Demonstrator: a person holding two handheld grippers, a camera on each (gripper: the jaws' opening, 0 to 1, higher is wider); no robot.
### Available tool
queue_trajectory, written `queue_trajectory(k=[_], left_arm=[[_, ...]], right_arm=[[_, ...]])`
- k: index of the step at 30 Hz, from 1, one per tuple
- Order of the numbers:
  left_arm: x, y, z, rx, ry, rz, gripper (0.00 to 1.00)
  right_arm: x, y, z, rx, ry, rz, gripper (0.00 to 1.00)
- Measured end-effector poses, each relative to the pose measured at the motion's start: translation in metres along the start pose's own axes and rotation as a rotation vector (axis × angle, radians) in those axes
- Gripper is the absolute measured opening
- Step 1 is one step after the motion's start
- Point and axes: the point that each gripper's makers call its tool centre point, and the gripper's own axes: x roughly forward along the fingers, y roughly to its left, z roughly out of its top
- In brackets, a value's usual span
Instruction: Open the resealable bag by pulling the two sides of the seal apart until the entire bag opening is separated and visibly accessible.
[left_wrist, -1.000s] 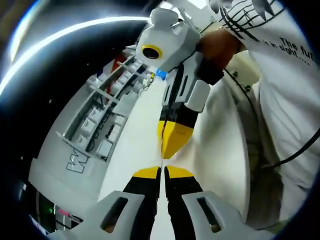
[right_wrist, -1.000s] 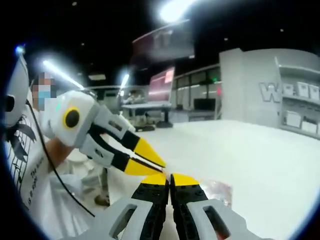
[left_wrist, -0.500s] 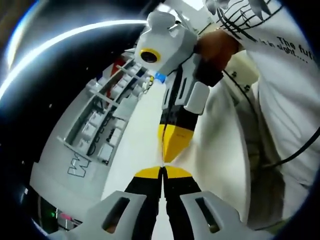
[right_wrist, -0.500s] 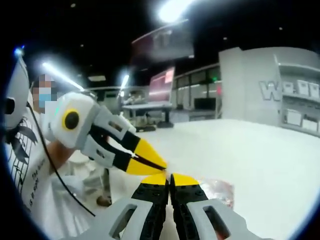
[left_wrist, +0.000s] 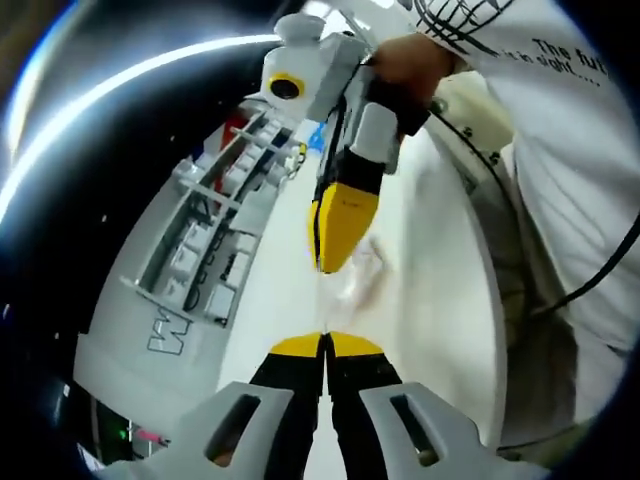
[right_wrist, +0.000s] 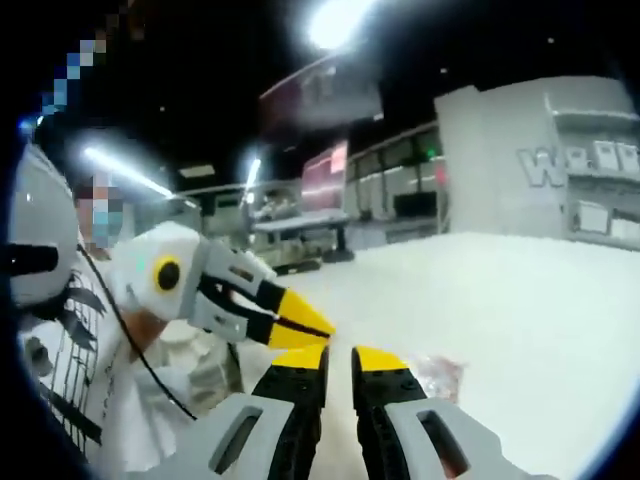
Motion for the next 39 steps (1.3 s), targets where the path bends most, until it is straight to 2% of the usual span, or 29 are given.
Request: queue_trajectory(k=[6, 10, 15, 18, 23, 27, 29, 31, 35, 39], left_arm=[[0.004, -0.004, 0.006, 0.017, -0.023, -0.018, 0.01], [0.003, -0.003, 0.003, 0.019, -0.011, -0.01, 0.01], [0.004, -0.008, -0.008, 0.021, 0.035, -0.023, 0.01], [0.004, -0.009, -0.008, 0.015, 0.034, -0.026, 0.01], [0.005, -0.006, -0.007, 0.023, 0.032, -0.029, 0.03], [0.007, -0.011, -0.009, 0.026, 0.048, -0.062, 0.1], [0.007, -0.011, -0.01, 0.049, 0.054, -0.063, 0.09], [0.006, -0.009, -0.01, 0.074, 0.054, -0.051, 0.01], [0.007, -0.005, -0.008, 0.09, 0.047, -0.034, 0.01], [0.007, 0.001, -0.007, 0.118, 0.055, -0.012, 0.01]], right_arm=[[0.008, -0.009, 0.021, -0.038, -0.016, -0.01, 0.06], [0.018, -0.007, 0.007, -0.064, 0.078, 0.028, 0.06], [0.02, -0.004, -0.004, -0.101, 0.13, 0.043, 0.1], [0.019, 0.004, -0.015, -0.11, 0.17, 0.074, 0.13], [0.018, 0.011, -0.025, -0.161, 0.21, 0.083, 0.14], [0.018, 0.012, -0.022, -0.134, 0.2, 0.095, 0.13], [0.018, 0.01, -0.018, -0.122, 0.186, 0.083, 0.13], [0.018, 0.007, -0.013, -0.116, 0.175, 0.072, 0.12], [0.023, 0.004, -0.007, -0.086, 0.158, 0.064, 0.1], [0.028, 0.003, -0.005, 0.025, 0.158, 0.087, 0.09]])
